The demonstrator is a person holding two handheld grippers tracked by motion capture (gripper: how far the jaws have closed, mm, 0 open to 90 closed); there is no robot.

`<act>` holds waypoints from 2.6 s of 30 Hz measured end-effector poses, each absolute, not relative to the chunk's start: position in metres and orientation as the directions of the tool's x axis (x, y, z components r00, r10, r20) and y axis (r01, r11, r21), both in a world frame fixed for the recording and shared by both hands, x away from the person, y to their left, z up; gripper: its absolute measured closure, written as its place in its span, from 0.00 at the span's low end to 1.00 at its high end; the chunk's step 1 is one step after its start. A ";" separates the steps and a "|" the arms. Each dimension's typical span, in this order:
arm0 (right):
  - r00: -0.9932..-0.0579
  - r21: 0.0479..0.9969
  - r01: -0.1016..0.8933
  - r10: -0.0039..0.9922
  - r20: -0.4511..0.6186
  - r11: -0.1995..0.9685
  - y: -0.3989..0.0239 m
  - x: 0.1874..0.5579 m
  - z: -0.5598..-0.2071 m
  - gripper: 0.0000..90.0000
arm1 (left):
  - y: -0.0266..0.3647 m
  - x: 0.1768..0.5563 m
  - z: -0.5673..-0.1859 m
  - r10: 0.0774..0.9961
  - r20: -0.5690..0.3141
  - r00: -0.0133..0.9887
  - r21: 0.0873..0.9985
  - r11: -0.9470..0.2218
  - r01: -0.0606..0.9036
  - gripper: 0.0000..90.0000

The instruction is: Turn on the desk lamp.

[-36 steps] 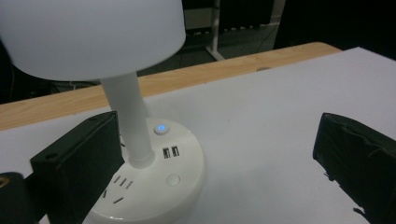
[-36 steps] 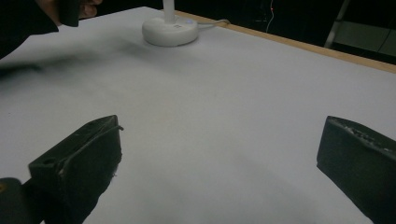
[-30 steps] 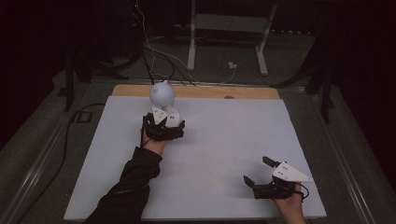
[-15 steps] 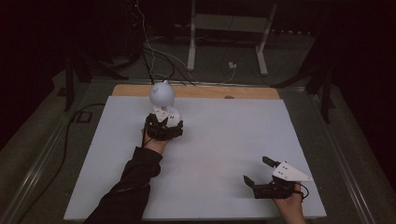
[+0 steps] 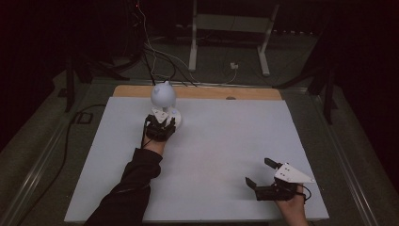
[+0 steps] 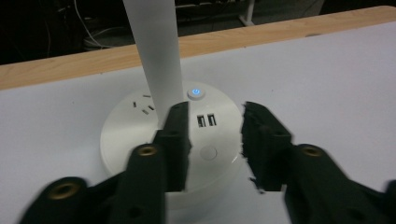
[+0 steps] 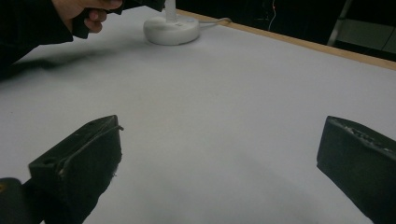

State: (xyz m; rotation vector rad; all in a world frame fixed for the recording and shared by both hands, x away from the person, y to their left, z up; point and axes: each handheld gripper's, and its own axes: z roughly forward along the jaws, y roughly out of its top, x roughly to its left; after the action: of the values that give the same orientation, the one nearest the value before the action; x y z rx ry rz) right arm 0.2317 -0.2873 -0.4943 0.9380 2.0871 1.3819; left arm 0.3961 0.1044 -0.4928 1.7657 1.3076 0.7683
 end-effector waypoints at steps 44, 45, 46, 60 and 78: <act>-0.660 0.922 0.291 0.751 0.000 0.256 -0.288 0.231 -0.494 0.00 | 0.110 0.414 -0.523 0.930 0.047 0.363 0.852 -0.227 0.471 1.00; -0.661 0.922 0.289 0.751 -0.003 0.258 -0.288 0.231 -0.494 0.00 | 0.110 0.414 -0.523 0.930 0.051 0.364 0.851 -0.231 0.472 1.00; -0.661 0.922 0.289 0.751 -0.003 0.258 -0.288 0.231 -0.494 0.00 | 0.110 0.415 -0.522 0.930 0.045 0.365 0.850 -0.228 0.475 1.00; -0.661 0.920 0.295 0.750 0.003 0.256 -0.288 0.231 -0.495 0.00 | 0.109 0.415 -0.522 0.924 0.064 0.378 0.844 -0.252 0.473 1.00; -0.661 0.923 0.289 0.750 -0.001 0.256 -0.288 0.231 -0.494 0.00 | 0.111 0.411 -0.519 0.948 0.056 0.312 0.862 -0.204 0.465 1.00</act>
State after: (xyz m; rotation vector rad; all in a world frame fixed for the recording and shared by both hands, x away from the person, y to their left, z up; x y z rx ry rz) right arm 0.2310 -0.2883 -0.4942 0.9426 2.0895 1.3903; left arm 0.4112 0.1113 -0.5195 1.8074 1.2642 0.7910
